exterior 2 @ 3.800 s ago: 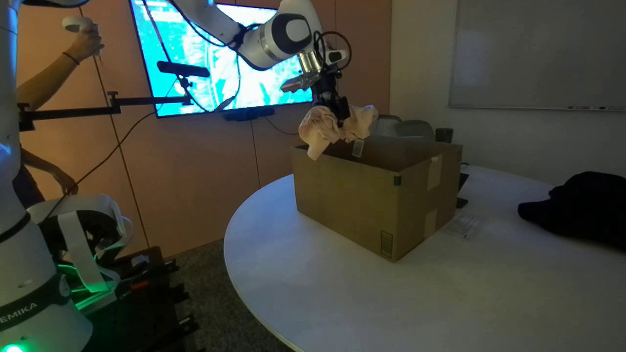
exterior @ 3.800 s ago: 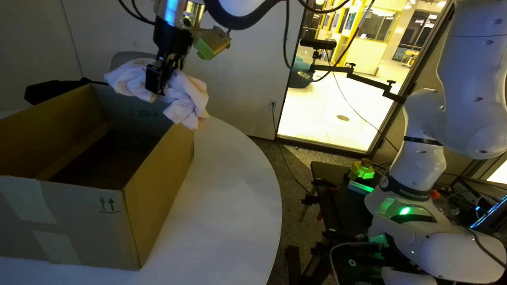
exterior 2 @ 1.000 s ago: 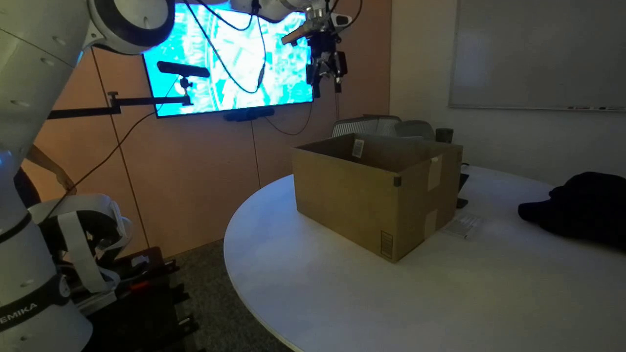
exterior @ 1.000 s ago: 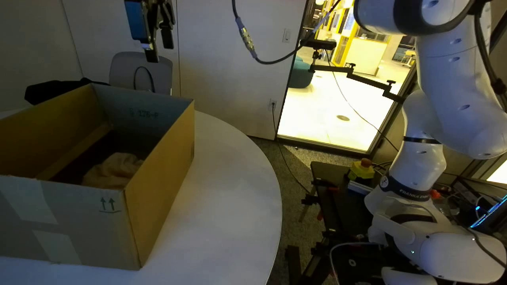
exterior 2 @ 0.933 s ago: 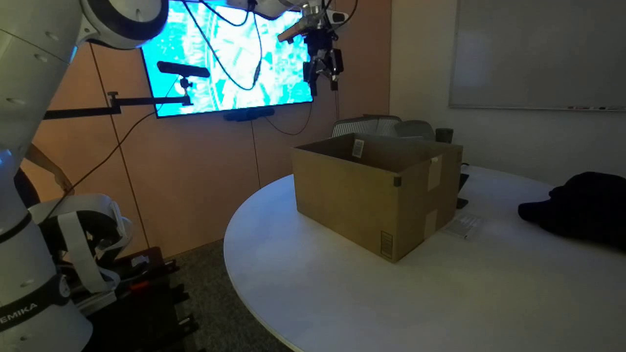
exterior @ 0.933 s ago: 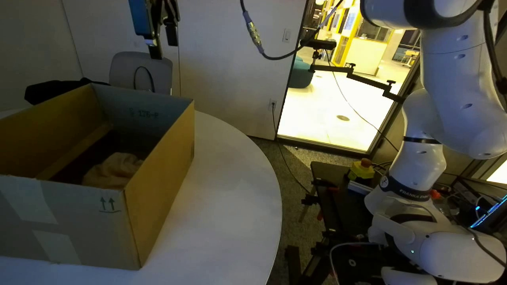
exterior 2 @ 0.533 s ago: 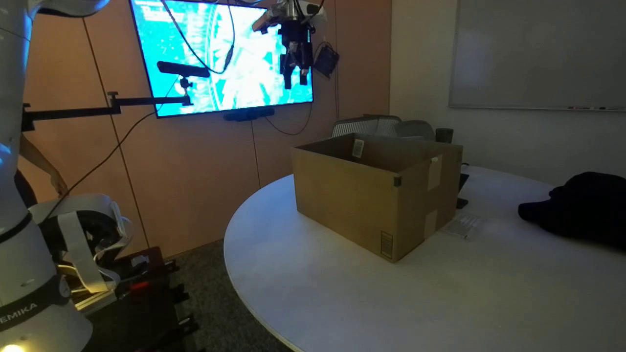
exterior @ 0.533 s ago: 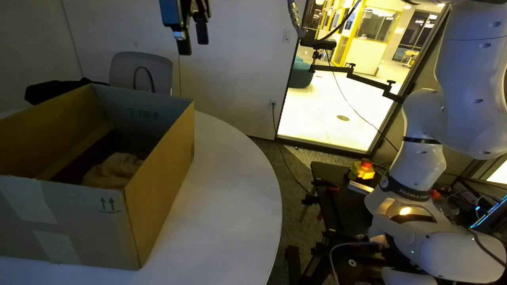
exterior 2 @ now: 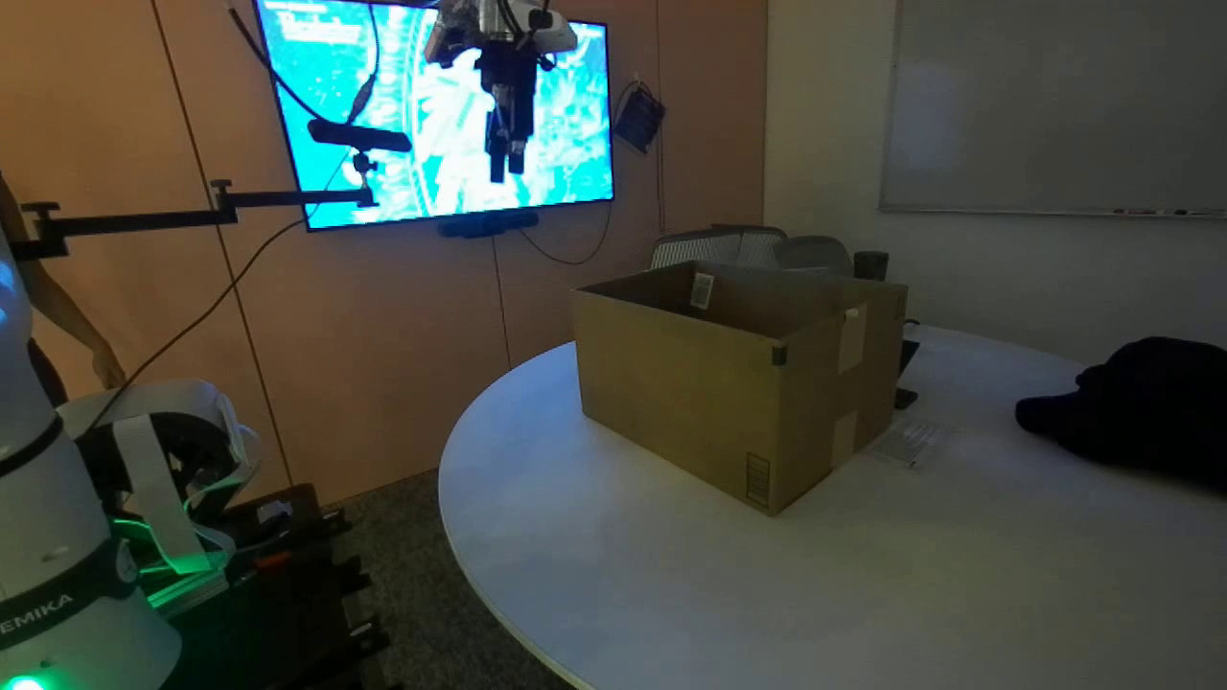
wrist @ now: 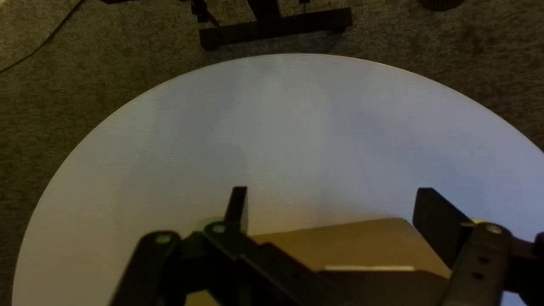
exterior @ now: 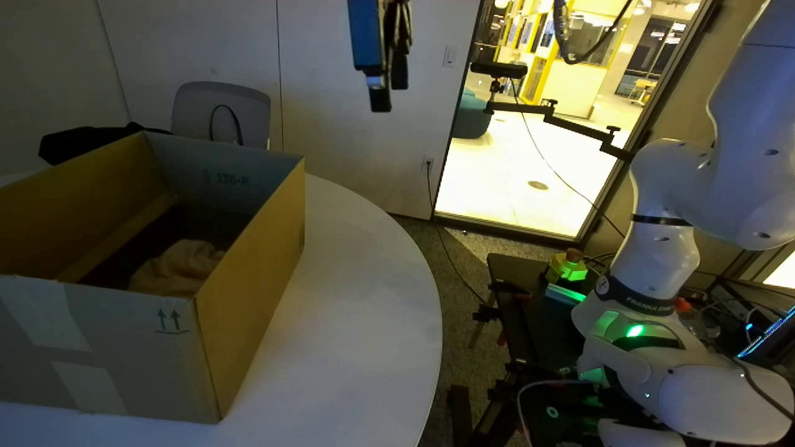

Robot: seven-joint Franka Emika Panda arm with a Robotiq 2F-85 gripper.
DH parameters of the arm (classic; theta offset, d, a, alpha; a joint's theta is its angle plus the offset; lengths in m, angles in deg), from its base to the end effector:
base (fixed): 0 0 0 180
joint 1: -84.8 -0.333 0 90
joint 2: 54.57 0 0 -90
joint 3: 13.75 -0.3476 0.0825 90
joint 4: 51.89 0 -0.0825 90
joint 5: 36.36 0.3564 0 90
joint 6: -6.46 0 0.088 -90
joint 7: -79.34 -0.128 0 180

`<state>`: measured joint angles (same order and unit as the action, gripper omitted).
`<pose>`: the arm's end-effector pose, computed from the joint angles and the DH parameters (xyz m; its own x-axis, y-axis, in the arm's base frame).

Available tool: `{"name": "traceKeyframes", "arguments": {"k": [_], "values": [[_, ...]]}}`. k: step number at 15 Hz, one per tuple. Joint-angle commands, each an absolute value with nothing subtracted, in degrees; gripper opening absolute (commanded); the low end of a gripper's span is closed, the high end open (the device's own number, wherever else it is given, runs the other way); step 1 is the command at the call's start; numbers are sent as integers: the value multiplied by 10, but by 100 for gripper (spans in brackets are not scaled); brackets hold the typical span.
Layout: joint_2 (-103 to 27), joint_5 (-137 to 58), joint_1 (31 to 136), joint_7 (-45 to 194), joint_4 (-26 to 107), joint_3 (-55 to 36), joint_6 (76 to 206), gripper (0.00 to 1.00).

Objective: Pick up the marker and wrap it on the cloth, then pick up the cloth and put it in the box

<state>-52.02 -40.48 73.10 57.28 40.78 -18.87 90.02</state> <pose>0.5015 0.1402 0.5836 0.9816 -0.1018 -0.1615 -0.0796 -0.9872 0.1384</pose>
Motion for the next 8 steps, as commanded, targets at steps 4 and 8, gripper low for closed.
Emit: {"name": "traceKeyframes", "arguments": {"k": [4,8], "values": [[-671,-389,744,572,645,-213,978,100],[-736,-394,757,566,783,-212,1044,100]]}}
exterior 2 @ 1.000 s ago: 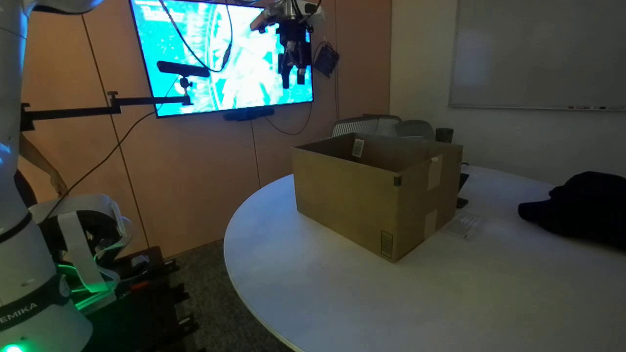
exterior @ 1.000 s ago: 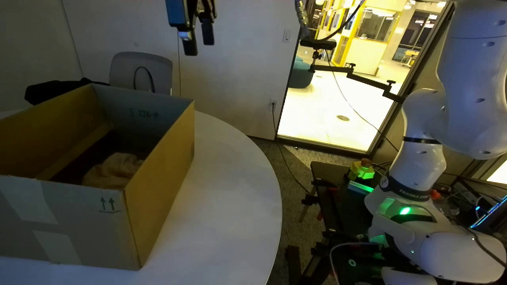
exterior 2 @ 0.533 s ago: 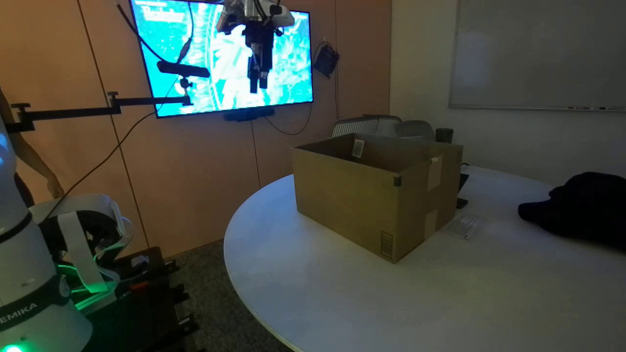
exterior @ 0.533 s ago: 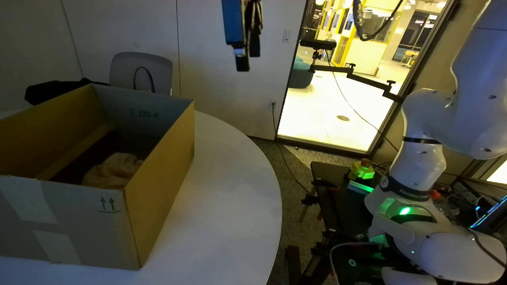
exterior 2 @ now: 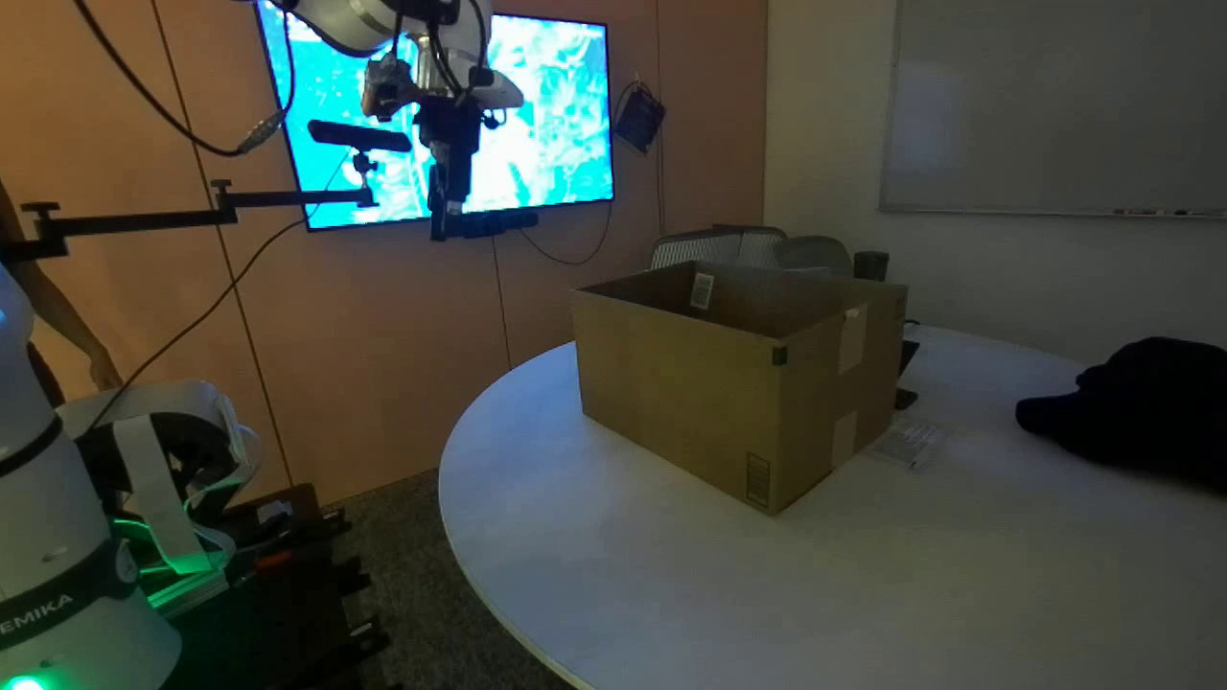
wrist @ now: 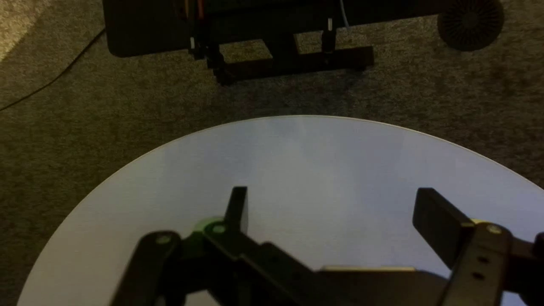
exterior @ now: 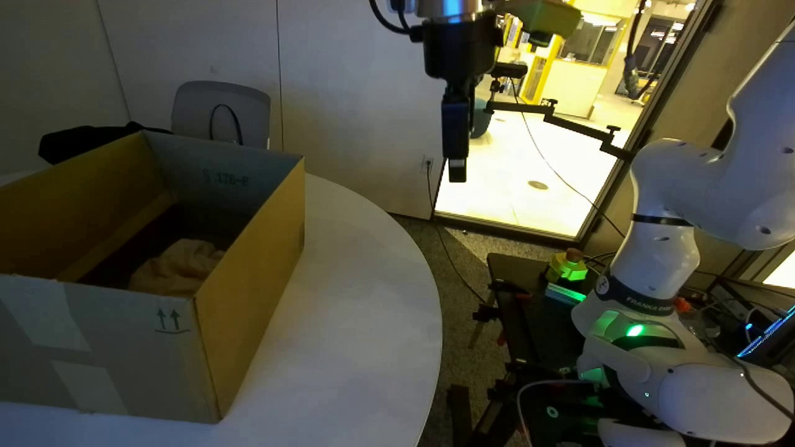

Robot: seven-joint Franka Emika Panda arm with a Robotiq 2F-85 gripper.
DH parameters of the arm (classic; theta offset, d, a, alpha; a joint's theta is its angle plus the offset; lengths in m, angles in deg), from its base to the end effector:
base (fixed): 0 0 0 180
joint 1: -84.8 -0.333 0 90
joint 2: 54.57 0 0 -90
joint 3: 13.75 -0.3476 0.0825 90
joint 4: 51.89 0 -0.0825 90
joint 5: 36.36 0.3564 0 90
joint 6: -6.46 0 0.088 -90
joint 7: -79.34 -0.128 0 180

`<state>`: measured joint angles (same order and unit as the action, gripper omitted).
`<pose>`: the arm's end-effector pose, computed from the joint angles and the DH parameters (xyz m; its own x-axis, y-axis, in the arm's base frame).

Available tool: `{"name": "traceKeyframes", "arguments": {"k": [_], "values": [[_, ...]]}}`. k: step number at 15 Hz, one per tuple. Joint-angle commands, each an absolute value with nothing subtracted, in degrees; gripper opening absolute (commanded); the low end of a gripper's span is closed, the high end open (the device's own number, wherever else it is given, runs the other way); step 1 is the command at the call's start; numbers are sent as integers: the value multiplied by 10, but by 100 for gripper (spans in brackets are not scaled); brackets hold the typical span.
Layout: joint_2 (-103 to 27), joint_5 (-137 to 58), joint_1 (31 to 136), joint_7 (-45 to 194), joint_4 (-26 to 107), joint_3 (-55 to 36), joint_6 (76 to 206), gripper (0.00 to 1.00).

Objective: Pick up the marker and wrap it on the cloth, then pick up the cloth and put it in the box

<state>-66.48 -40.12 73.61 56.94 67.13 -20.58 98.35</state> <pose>0.4061 0.1271 0.5173 0.9735 -0.0891 -0.2108 -0.0506 -0.9822 0.1811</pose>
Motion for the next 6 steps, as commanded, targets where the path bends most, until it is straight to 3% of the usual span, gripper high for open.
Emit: {"name": "traceKeyframes", "arguments": {"k": [1,2,6], "values": [[-751,-396,763,564,819,-210,1069,100],[-695,-398,762,572,740,-220,1019,100],[-731,-398,774,573,809,-219,1057,100]]}}
